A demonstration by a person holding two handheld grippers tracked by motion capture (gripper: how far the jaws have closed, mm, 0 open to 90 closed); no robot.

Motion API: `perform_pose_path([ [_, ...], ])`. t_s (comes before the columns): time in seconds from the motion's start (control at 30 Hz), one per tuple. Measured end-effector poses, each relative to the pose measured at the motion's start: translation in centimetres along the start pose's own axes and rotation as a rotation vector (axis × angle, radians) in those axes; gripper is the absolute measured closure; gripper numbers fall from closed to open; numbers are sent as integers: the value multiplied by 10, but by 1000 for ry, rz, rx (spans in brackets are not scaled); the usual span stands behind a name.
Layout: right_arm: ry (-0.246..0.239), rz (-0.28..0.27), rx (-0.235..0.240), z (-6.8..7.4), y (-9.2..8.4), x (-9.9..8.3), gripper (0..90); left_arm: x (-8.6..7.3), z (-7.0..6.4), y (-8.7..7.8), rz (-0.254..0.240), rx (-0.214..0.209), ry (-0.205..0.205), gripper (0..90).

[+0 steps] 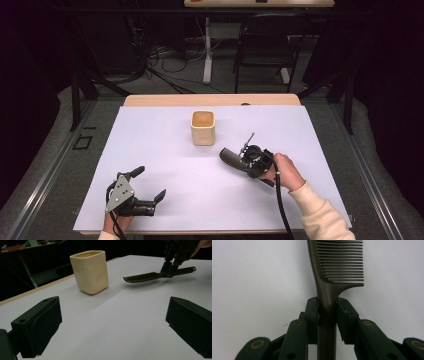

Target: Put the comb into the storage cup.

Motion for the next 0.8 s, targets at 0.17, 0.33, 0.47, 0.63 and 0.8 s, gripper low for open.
perform_pose_path([
  [0.17, 4, -17, 5, -1, -5, -1, 719, 0, 0, 0, -1, 3, -3, 5],
  [0.33, 3, -30, 2, -1, -9, -1, 719, 0, 0, 0, -1, 3, -2, 5],
  [0.47, 6, -36, -5, -2, -11, -2, 719, 0, 1, 0, 3, 7, -4, 5],
  [0.63, 10, -53, -4, -3, -15, -2, 719, 0, 0, 0, 3, 3, -5, 5],
  [0.8, 18, -70, 1, -4, -18, -3, 719, -1, 0, 0, 4, 5, -5, 5],
])
Point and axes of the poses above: each handheld gripper's, and its own axes: y roughly forward along the jaws, x roughly out of its top, z roughly to its left, the point moved 3 cm from there along y, roughly forward along the jaws, and after that the axes turned 13 degrees about -z, right-handed, at the moved point
